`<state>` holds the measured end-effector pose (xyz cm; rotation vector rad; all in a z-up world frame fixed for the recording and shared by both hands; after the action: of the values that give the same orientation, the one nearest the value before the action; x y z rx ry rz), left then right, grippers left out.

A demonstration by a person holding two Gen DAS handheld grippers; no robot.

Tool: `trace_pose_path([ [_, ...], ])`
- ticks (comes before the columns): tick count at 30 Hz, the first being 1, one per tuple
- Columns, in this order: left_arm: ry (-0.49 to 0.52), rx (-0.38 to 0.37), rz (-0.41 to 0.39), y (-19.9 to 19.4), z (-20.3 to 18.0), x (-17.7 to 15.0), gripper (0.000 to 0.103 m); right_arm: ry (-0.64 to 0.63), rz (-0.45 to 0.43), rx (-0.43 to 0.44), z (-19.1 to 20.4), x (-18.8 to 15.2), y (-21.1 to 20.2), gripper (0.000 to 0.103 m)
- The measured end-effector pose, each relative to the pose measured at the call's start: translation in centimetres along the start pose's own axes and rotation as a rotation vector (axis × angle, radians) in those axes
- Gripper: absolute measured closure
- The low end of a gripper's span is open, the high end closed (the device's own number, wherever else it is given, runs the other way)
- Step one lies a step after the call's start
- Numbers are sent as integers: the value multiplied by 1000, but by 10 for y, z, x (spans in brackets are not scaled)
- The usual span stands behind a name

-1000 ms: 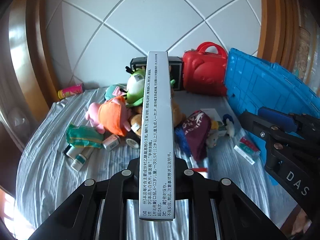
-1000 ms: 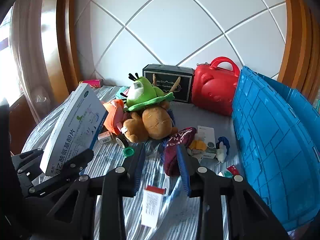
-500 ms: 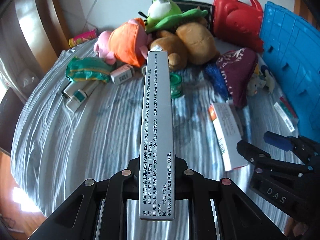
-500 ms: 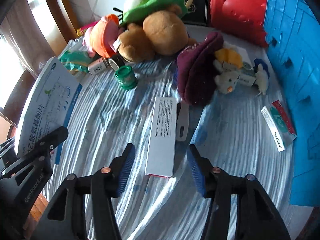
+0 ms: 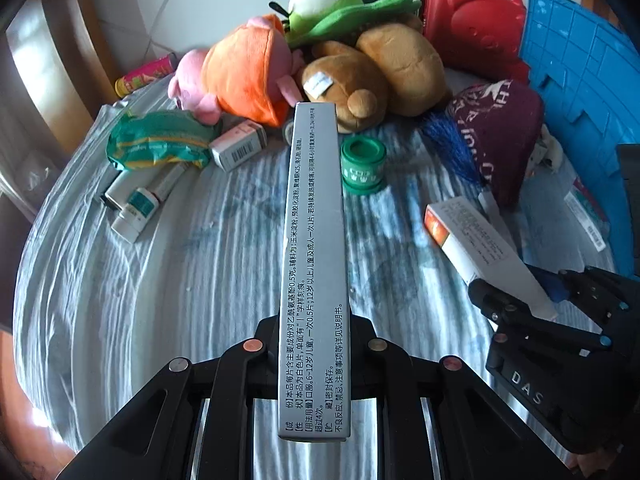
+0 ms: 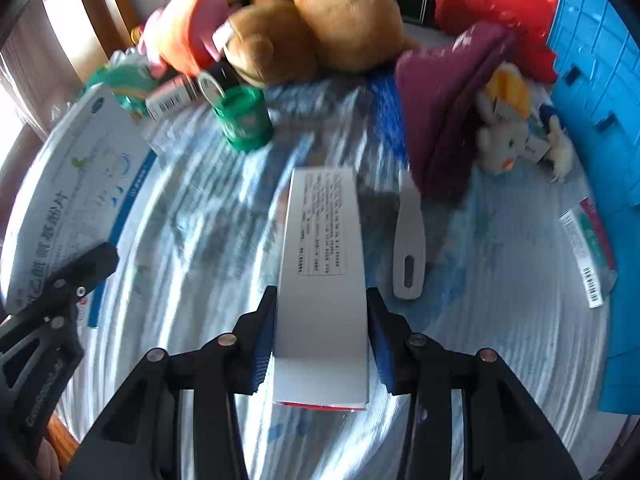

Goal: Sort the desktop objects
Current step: 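Lift and carry both medicine boxes over the blue crate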

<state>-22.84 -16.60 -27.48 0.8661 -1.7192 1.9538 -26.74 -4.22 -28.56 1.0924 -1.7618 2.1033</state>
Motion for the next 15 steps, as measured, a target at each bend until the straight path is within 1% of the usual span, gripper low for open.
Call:
trace_pose_path([
  [2, 2, -11, -28, -10, 2, 10, 85, -11, -16, -9, 5, 2, -1, 62],
  [8, 16, -32, -96, -41, 5, 33, 85, -24, -135, -34, 13, 22, -41, 62],
  [12, 21, -42, -149, -63, 9, 48, 85, -38, -216, -52, 17, 43, -73, 62],
  [15, 14, -55, -197, -83, 11, 62, 85, -49, -261, -66, 22, 58, -95, 62],
])
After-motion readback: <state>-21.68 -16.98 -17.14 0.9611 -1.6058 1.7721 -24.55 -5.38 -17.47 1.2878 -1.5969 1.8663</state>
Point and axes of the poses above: each gripper's, at about its wrist camera, not at the fingertips, and y roughly the way its jaws point, z to its left, x to its top, the point moved 2 cm from there along y, roughly the way its jaws point, and after that the axes turned 12 degrees about -z, right-handed, at the moved point
